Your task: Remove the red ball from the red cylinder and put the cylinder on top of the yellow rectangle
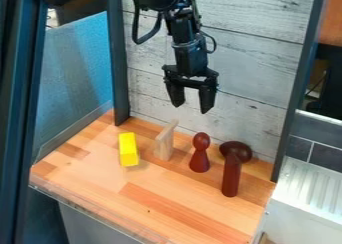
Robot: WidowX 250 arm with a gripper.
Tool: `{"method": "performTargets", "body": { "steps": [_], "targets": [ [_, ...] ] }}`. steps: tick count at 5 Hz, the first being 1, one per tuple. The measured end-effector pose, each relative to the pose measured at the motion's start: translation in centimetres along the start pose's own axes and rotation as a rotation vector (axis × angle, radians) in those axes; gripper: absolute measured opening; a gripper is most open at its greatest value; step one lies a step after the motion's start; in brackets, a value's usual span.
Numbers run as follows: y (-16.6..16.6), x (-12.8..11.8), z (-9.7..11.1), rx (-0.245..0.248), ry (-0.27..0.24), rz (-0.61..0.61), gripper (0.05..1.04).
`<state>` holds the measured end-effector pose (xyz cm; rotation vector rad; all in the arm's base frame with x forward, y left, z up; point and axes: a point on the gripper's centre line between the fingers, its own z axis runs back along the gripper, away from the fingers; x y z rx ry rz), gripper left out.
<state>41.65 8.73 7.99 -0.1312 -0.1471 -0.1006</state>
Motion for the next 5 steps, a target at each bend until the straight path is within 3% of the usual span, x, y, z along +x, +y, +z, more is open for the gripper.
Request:
{"method": "performTargets", "body": {
  "steps": [1,2,4,5],
  "targets": [
    [0.1,-0.7,-2.0,-0.015,0.046,0.02,1.001],
    [-1.7,-1.9,-4.5,-0.003,0.088,0.077,1.001],
    [-6.0,-1.7,-4.4,0.113,0.025,0.05,1.001],
    [-7.3,-1.6,-4.9,0.131,-0.007,0.077,1.001]
  ]
}}
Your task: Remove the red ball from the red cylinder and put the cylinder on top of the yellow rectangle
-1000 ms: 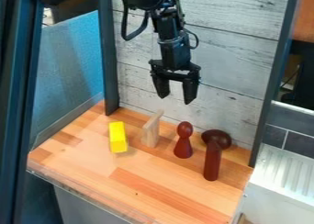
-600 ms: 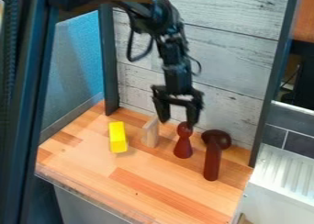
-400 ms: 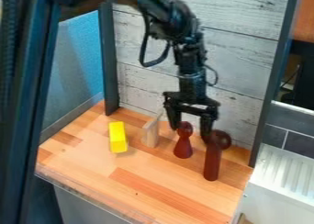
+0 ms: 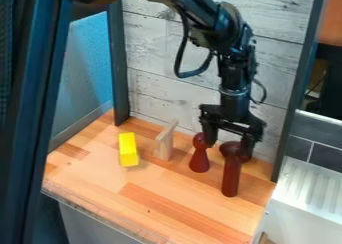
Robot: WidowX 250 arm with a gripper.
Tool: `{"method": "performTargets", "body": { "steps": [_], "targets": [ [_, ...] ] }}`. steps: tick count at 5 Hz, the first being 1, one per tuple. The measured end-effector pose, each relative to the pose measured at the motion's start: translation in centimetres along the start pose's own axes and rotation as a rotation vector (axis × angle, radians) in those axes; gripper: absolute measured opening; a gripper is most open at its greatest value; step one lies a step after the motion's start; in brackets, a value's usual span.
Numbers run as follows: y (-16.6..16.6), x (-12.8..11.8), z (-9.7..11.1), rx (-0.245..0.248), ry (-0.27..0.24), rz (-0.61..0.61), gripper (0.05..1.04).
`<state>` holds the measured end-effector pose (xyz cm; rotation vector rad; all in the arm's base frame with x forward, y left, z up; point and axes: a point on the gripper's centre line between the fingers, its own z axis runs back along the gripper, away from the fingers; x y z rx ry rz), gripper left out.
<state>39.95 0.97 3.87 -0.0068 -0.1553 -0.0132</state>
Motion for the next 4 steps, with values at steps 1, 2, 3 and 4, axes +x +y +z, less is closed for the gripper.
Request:
{"method": "performTargets", "body": {
  "steps": [1,2,3,4],
  "targets": [
    [0.1,0.7,0.9,0.009,-0.077,0.097,1.001],
    [0.4,0.4,0.5,0.027,-0.083,0.171,1.001],
    [0.7,-0.2,-0.2,0.059,-0.084,0.282,1.001],
    [0.2,-0.3,-0.4,0.067,-0.092,0.328,1.001]
  ]
}}
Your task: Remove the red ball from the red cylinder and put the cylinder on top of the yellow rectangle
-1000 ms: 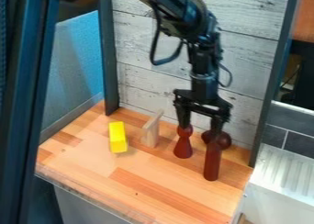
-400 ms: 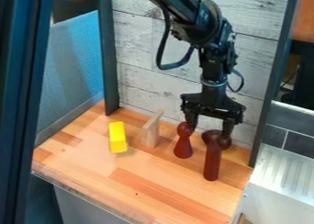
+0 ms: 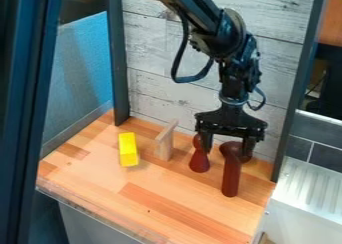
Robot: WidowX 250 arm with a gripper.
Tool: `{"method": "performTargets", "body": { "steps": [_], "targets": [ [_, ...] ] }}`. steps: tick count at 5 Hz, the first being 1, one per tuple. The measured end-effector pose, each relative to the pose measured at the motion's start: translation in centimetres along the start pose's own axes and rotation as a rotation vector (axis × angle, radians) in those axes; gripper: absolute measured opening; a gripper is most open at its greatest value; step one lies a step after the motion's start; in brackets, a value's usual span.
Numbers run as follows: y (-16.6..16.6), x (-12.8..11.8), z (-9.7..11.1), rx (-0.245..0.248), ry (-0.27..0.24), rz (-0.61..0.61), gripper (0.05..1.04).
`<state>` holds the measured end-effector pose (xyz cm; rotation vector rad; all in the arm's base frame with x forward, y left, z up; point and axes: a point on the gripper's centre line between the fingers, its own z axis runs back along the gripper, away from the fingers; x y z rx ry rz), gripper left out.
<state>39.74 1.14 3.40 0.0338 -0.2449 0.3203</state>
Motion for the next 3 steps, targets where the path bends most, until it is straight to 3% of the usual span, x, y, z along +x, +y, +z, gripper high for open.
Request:
{"method": "performTargets", "body": {
  "steps": [2,3],
  "targets": [
    [-1.05,-0.05,0.04,-0.063,0.005,0.099,1.001],
    [-1.07,-0.02,0.12,-0.063,0.007,0.153,1.001]
  ]
}}
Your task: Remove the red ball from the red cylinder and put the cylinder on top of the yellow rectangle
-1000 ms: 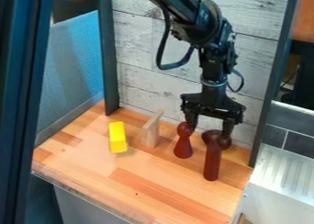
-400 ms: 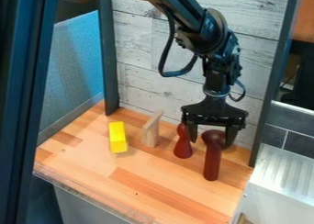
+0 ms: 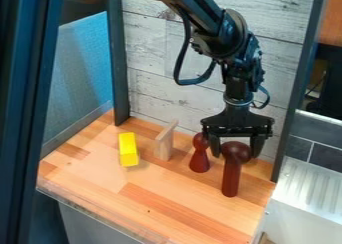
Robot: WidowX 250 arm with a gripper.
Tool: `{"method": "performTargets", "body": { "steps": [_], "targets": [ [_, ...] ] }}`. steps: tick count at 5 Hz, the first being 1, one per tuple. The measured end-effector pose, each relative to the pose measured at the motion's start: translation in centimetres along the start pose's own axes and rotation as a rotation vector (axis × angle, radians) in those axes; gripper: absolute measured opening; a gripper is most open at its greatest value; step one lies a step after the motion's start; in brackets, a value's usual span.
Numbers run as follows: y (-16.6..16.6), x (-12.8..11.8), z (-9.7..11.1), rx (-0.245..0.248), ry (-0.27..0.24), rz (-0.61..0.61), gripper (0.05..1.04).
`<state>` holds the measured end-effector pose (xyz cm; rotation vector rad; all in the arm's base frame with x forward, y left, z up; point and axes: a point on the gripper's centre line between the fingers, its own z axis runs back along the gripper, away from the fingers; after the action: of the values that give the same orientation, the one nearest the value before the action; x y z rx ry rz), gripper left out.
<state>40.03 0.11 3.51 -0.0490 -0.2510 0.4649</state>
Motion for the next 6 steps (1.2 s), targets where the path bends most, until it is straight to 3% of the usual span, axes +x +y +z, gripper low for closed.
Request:
{"method": "performTargets", "body": {
  "steps": [4,5,6],
  "targets": [
    [0.1,-0.4,-1.9,0.042,0.086,0.026,1.001],
    [0.1,-0.7,-2.5,0.035,0.108,0.016,0.958],
    [0.5,-0.2,-2.5,0.007,0.107,0.008,0.678]
  ]
}}
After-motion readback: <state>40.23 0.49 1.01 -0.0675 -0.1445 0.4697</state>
